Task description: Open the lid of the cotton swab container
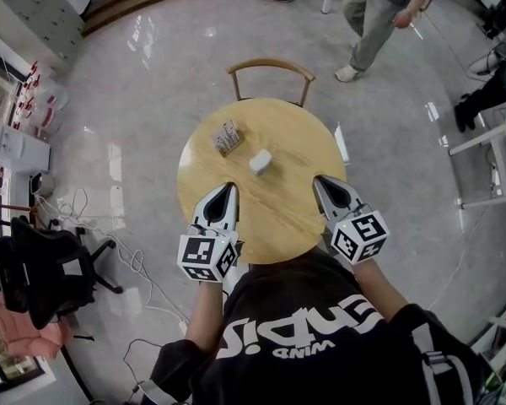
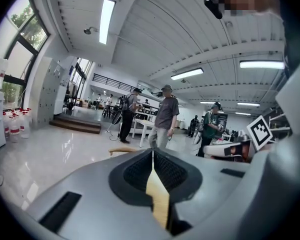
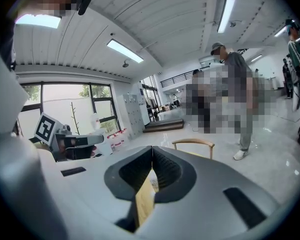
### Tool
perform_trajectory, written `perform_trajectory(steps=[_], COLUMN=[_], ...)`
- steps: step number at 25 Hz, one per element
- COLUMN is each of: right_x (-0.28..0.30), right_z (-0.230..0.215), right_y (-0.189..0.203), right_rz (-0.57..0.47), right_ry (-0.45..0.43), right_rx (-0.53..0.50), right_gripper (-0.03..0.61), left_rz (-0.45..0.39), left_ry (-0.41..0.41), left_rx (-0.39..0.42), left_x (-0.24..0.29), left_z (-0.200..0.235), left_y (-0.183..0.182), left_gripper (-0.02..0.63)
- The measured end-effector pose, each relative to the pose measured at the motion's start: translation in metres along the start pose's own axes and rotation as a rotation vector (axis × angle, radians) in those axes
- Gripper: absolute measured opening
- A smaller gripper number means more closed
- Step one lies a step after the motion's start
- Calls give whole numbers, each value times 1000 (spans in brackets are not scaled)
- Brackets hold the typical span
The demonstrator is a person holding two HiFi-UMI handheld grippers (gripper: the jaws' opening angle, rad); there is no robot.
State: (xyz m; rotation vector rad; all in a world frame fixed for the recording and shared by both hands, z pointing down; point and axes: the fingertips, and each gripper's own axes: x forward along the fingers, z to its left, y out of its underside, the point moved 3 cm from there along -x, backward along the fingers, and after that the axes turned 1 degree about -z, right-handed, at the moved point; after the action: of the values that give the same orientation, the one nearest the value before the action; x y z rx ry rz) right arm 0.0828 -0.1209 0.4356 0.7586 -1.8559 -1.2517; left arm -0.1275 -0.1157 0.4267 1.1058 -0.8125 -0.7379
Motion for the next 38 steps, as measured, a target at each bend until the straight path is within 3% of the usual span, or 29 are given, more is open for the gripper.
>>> perform_trajectory(steps=[5,16,26,38], right_x=[15,28,29,30], right_z=[-6,-23,-29,-34], right_y=[-5,-7,-7,-1], right_rz=[-2,-7,3,18], right_ry=[-22,-24,-16,-7], right_rx=[-4,5,11,6], right_gripper=[2,2,2,2], left_rz=[7,13,66,177], left_ry=[1,51,72,124], left_rx=[-3,13,40,67], left_x=[10,37,58,94], left_z=[4,2,8,18], left_y=[1,7,26,89], left_gripper=[29,262,265,265])
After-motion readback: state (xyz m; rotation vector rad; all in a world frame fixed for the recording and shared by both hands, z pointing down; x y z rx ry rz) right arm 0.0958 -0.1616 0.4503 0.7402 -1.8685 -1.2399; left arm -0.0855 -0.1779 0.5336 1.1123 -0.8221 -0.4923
